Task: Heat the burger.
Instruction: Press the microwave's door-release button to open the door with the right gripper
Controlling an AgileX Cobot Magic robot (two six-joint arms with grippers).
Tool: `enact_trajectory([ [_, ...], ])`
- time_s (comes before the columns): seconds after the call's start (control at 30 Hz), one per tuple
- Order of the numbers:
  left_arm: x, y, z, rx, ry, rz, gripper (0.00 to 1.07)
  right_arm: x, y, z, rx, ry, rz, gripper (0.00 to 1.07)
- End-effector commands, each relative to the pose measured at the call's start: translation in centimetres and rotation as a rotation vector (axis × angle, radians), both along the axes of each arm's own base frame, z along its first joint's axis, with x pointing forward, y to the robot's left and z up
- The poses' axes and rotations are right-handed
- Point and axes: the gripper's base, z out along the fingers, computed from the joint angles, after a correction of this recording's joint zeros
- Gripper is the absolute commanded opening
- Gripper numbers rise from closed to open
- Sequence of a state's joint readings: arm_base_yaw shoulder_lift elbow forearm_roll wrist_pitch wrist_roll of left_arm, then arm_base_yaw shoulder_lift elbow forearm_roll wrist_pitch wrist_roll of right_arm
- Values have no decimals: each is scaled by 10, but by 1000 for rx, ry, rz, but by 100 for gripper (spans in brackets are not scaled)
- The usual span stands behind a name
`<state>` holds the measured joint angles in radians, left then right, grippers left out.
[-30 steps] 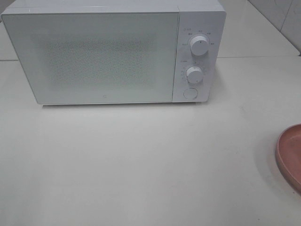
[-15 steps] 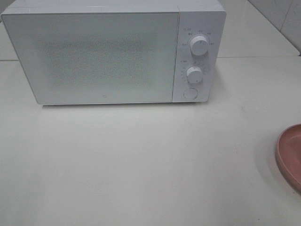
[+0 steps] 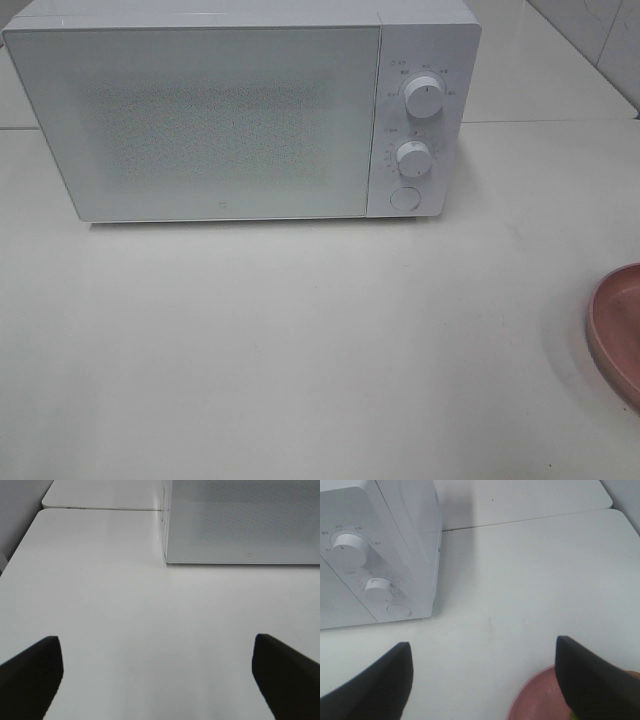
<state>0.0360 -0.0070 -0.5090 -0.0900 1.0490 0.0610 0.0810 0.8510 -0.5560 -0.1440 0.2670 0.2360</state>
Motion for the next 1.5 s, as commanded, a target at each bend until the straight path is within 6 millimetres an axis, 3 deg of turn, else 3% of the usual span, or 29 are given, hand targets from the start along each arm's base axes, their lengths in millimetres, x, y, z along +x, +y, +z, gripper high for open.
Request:
enact_trajectory([
  [0.03,-2,0,0,-8,-26,1,98,20,3,-3,-7,-69,28,73],
  [0.2,-2,0,0,-8,-26,1,98,34,7,-11,-4,-140,59,73],
  [0.67,-2,0,0,-8,-26,1,98,64,13,-68,-15,-301,104,73],
  [0.9,-2,0,0,-8,-26,1,98,67,19,-82,-125,-337,79,73],
  [1.07,-2,0,0,-8,-26,1,98,66,47,-91,-135,-357,112,73],
  [1.17,-2,0,0,-8,-26,1,98,66,50,-92,-131,-361,116,73],
  [1.23,-2,0,0,-8,-26,1,98,63,67,-99,-104,-356,133,73],
  [1.33,-2,0,0,-8,-26,1,98,62,70,-100,-97,-355,133,73],
  [1.5,-2,0,0,-8,-26,1,98,54,94,-114,-97,-326,162,73],
])
